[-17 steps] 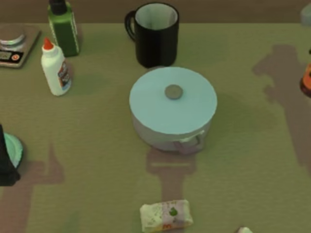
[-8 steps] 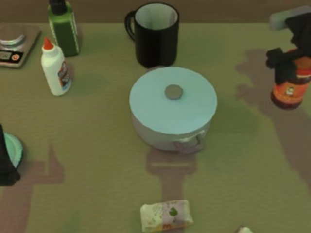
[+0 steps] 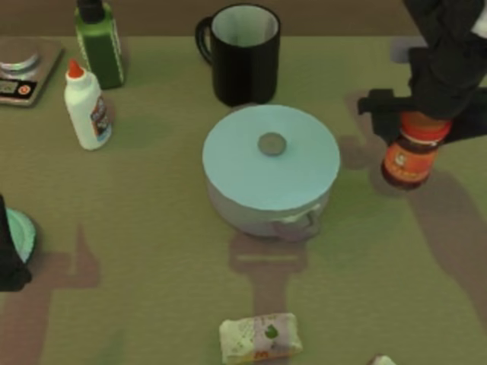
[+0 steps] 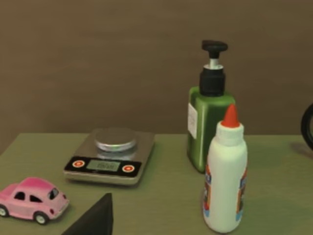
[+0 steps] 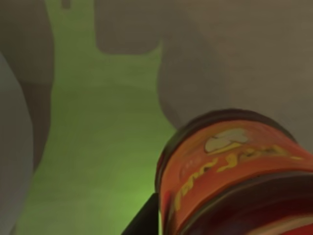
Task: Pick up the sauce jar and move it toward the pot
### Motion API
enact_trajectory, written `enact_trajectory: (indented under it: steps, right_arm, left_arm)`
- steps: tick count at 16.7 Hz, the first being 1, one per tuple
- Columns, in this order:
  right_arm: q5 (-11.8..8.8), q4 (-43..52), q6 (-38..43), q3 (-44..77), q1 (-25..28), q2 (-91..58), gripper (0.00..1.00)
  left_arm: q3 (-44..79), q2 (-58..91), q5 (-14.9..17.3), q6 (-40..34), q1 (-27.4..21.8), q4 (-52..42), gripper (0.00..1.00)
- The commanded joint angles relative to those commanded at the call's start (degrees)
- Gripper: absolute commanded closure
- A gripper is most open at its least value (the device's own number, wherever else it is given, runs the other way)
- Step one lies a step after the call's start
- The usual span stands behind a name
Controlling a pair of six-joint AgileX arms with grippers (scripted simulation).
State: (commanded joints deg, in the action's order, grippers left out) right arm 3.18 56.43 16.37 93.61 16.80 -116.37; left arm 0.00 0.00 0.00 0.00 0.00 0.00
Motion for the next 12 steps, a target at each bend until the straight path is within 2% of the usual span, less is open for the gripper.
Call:
enact_trajectory:
  steps: [7,12]
  right_arm:
    - [0.17,-0.54,1.24,-0.43,0.25,-0.18,1.0]
    - [0.32,-7.86,1.25,-4.73,0.28,-2.68,1.0]
  left_arm:
    - [0.0,0.0,0.0,0.0,0.0,0.0,0.0]
    - [0.0,0.0,0.0,0.0,0.0,0.0,0.0]
